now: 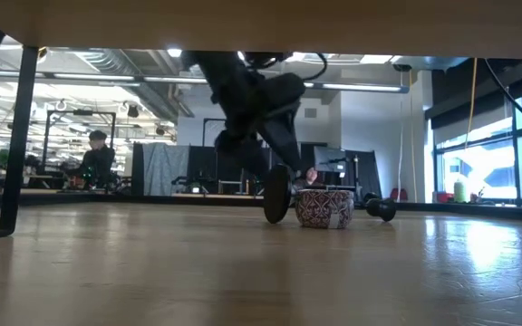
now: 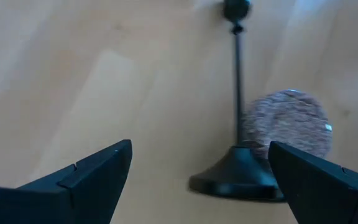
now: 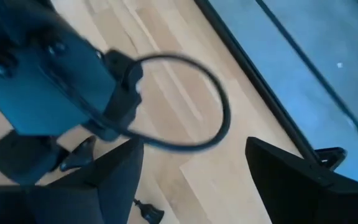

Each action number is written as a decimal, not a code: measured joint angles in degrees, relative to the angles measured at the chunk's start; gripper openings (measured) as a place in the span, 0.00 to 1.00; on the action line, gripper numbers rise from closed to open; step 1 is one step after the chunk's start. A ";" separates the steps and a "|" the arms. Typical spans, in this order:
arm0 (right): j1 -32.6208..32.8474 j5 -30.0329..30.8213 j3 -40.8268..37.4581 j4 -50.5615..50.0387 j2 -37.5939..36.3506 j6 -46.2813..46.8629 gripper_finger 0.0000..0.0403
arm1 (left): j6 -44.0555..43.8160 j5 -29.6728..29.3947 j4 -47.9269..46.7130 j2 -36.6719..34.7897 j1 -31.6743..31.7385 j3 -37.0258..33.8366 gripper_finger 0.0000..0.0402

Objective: Pick & Place candle stick holders
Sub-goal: Put the black candle holder on the shelf

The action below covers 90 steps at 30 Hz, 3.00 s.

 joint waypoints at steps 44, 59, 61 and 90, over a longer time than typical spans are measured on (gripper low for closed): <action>-1.63 -24.78 0.02 8.61 -5.14 -4.27 0.71 | -7.13 13.50 12.02 11.39 3.17 5.16 0.72; -1.61 -24.68 0.02 8.65 -5.12 -3.91 0.71 | -2.00 11.05 2.53 11.08 1.95 5.35 0.72; -1.63 -24.68 0.02 8.73 -5.12 -3.66 0.71 | -2.00 10.14 2.42 11.08 1.90 5.35 0.71; -0.79 -25.31 0.02 10.11 -5.10 -1.95 0.71 | -4.93 -2.48 -1.14 -3.38 7.96 4.99 0.01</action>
